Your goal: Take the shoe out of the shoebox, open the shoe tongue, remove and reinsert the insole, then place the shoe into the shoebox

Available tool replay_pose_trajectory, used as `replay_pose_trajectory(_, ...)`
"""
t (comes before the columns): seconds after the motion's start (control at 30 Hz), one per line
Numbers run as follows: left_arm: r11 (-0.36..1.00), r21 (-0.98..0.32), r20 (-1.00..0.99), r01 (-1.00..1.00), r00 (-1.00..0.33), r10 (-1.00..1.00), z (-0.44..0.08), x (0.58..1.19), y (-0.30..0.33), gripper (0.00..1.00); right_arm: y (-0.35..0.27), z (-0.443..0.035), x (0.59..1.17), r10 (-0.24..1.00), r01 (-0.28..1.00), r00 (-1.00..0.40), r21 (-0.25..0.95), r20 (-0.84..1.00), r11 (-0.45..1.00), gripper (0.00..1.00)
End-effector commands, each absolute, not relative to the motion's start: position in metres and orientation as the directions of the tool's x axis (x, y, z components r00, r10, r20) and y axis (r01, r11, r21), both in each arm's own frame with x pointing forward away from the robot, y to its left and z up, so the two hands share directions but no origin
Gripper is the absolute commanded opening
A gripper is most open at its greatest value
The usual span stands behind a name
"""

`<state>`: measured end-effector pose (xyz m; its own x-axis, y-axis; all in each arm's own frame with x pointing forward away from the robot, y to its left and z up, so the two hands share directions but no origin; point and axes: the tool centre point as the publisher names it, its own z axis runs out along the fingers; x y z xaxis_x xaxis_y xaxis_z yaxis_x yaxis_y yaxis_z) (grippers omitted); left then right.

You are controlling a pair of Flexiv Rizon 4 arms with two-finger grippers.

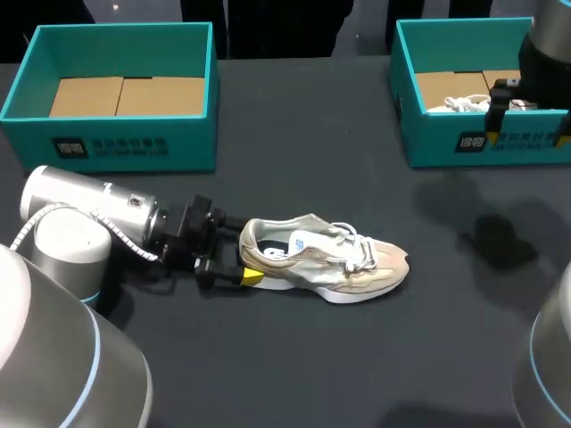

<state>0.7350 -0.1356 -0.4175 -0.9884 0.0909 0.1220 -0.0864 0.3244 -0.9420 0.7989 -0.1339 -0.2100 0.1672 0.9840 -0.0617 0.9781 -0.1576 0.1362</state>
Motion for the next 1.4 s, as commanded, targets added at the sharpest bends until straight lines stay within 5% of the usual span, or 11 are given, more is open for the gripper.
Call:
replay_pose_trajectory(0.03, 0.329, -0.940, 0.130, -0.089, -0.986, 0.104, -0.423, 0.737, -0.144, 1.00, -0.134, -0.210, 0.799, 0.984, 0.978, 0.167, 0.136, -0.062, -0.157, 1.00)
replay_pose_trajectory(0.4, 0.344, -0.936, 0.125, -0.079, -0.986, 0.114, -0.427, 0.733, -0.154, 1.00, -0.134, -0.210, 0.799, 0.984, 0.978, 0.167, 0.136, -0.062, -0.157, 1.00)
replay_pose_trajectory(0.43, 0.343, -0.936, 0.124, -0.079, -0.986, 0.114, -0.427, 0.732, -0.154, 0.61, -0.134, -0.210, 0.799, 0.984, 0.978, 0.167, 0.136, -0.062, -0.157, 1.00)
replay_pose_trajectory(0.5, 0.341, -0.937, 0.123, -0.078, -0.986, 0.114, -0.427, 0.732, -0.154, 0.00, -0.134, -0.210, 0.799, 0.984, 0.978, 0.167, 0.136, -0.062, -0.157, 1.00)
replay_pose_trajectory(1.4, 0.330, -0.938, 0.141, -0.108, -0.987, 0.077, -0.429, 0.729, -0.155, 0.00, -0.134, -0.210, 0.799, 0.984, 0.978, 0.167, 0.136, -0.062, -0.157, 1.00)
